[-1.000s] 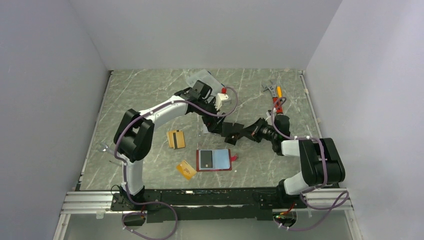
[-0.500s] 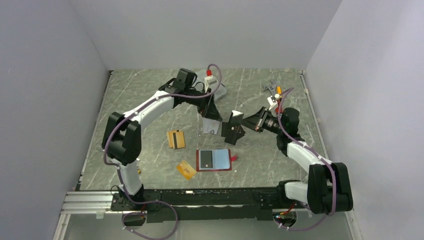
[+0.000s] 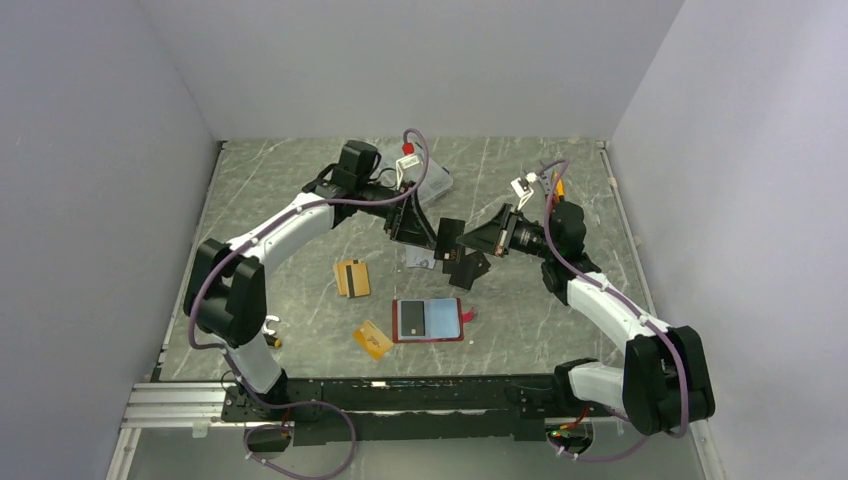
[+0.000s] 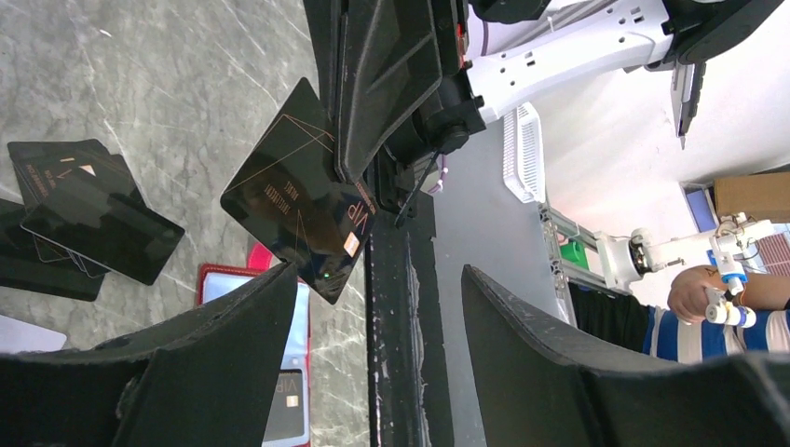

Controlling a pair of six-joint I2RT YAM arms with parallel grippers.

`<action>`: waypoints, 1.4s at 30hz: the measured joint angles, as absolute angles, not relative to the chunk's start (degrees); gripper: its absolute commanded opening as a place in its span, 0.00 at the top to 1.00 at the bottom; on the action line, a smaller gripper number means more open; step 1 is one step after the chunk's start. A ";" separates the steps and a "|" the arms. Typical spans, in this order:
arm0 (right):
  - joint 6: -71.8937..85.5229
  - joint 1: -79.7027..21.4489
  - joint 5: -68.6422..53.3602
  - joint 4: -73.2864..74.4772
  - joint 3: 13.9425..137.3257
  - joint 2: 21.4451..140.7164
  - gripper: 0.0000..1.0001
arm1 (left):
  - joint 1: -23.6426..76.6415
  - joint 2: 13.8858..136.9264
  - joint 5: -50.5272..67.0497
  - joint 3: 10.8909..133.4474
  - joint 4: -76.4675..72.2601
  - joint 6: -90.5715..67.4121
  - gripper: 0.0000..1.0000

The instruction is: Put the credit cards into the card holder

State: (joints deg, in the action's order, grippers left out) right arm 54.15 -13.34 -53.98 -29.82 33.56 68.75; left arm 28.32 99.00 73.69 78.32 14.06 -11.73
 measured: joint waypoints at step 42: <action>47.53 -20.10 -53.34 -21.23 43.44 71.20 0.92 | 27.88 91.59 71.81 70.61 14.22 -7.53 0.85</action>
